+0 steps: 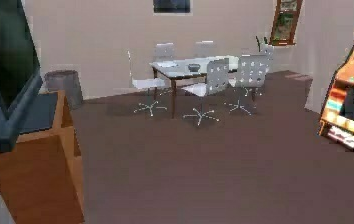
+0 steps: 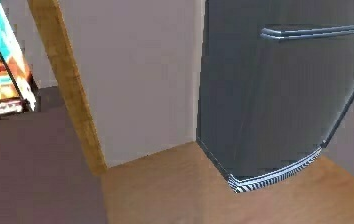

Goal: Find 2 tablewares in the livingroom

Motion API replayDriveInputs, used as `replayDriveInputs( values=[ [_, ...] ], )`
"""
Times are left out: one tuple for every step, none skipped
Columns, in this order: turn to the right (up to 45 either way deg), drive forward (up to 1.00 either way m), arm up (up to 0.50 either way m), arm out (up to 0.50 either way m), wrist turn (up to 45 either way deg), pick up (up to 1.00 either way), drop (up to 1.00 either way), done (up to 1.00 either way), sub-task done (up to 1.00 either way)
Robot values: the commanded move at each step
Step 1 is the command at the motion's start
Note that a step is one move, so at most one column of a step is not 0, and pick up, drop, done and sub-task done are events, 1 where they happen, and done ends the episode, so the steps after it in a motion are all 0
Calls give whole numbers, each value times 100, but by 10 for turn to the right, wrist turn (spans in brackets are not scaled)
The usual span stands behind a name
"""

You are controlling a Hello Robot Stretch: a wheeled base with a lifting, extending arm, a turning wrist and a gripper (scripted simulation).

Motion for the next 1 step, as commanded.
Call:
replayDriveInputs(
  values=[
    [450, 0, 0, 0, 0, 0, 0, 0, 0]
  ],
)
